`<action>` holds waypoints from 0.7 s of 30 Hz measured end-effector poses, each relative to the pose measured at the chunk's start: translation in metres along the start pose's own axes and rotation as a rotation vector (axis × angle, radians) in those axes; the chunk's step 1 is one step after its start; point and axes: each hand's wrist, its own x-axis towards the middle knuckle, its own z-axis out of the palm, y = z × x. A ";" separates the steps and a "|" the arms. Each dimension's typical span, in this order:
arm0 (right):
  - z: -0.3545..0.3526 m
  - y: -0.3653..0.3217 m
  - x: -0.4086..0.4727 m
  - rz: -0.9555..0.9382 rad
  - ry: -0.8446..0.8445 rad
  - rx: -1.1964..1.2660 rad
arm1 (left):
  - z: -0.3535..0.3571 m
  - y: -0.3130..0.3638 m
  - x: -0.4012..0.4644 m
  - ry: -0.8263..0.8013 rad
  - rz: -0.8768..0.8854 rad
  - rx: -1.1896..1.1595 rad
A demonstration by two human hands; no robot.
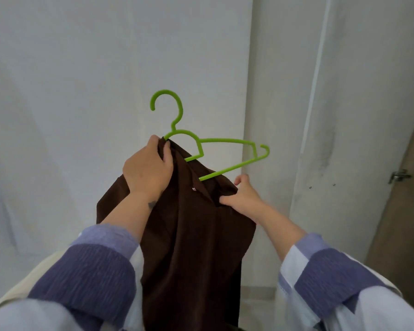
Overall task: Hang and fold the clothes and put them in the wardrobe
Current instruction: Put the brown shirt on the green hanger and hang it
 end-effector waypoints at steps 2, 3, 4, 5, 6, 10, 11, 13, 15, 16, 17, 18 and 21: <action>-0.017 0.007 -0.005 -0.045 0.035 -0.134 | 0.001 0.015 -0.003 -0.001 0.013 -0.032; -0.027 0.009 -0.007 -0.054 0.045 -0.140 | 0.000 0.022 -0.004 -0.003 0.019 -0.047; -0.037 0.011 -0.010 -0.061 0.046 -0.123 | 0.000 0.029 -0.005 -0.005 0.024 -0.061; -0.048 0.013 -0.014 -0.080 0.052 -0.097 | 0.000 0.037 -0.006 -0.005 0.027 -0.075; -0.059 0.015 -0.019 -0.106 0.072 -0.082 | 0.000 0.046 -0.007 -0.002 0.025 -0.090; -0.105 0.025 -0.037 -0.147 0.373 -0.165 | -0.004 0.089 -0.012 0.010 0.019 -0.126; -0.116 0.027 -0.042 -0.126 0.430 -0.129 | -0.006 0.102 -0.015 0.011 0.035 -0.140; -0.136 0.031 -0.054 0.007 0.434 0.204 | -0.008 0.127 -0.023 0.013 0.078 -0.179; -0.157 0.033 -0.069 0.194 0.374 0.636 | -0.008 0.149 -0.033 0.012 0.130 -0.206; -0.168 0.034 -0.078 0.263 0.340 0.812 | -0.008 0.158 -0.039 0.007 0.156 -0.212; -0.179 0.038 -0.084 0.317 0.317 0.962 | -0.008 0.167 -0.044 -0.003 0.180 -0.214; -0.191 0.041 -0.092 0.360 0.314 1.077 | -0.008 0.175 -0.050 -0.017 0.202 -0.216; -0.224 0.049 -0.116 0.408 0.350 1.247 | -0.007 0.193 -0.068 -0.056 0.243 -0.223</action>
